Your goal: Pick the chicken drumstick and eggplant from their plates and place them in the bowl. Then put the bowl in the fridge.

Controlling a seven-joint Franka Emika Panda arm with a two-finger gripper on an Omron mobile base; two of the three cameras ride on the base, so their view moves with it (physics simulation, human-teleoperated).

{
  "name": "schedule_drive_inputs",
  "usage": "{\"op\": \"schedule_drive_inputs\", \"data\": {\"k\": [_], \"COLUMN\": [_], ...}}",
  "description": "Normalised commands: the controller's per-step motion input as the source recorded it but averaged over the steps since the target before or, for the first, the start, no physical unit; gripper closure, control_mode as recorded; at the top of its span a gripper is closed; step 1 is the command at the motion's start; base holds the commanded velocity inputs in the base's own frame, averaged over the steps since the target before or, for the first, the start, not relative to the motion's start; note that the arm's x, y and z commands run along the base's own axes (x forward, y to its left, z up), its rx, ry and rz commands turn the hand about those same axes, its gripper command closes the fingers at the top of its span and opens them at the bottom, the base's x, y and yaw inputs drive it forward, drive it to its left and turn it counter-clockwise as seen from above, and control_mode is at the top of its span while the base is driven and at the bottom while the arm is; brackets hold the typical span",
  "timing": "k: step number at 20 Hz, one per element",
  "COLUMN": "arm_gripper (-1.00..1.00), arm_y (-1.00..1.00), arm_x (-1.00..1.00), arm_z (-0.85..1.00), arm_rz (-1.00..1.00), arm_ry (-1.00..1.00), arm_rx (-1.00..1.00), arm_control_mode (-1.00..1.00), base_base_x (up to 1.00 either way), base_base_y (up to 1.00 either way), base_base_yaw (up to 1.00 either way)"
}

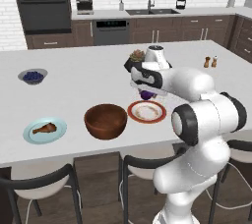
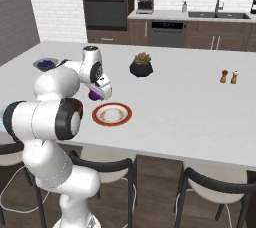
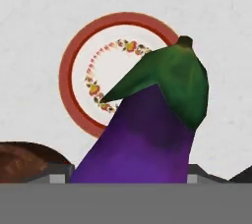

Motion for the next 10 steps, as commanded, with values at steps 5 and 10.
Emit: {"op": "schedule_drive_inputs", "data": {"k": [5,10], "arm_gripper": [1.0,1.0], "arm_y": [0.85,1.0], "arm_x": [-1.0,-0.63], "arm_z": [0.61,0.29], "arm_rz": [0.27,0.38], "arm_ry": [-0.27,-0.04], "arm_rx": [-0.02,-0.13], "arm_control_mode": [-1.0,-1.0], "base_base_x": [0.0,0.0], "base_base_y": [0.0,0.0], "base_base_yaw": [0.0,0.0]}}
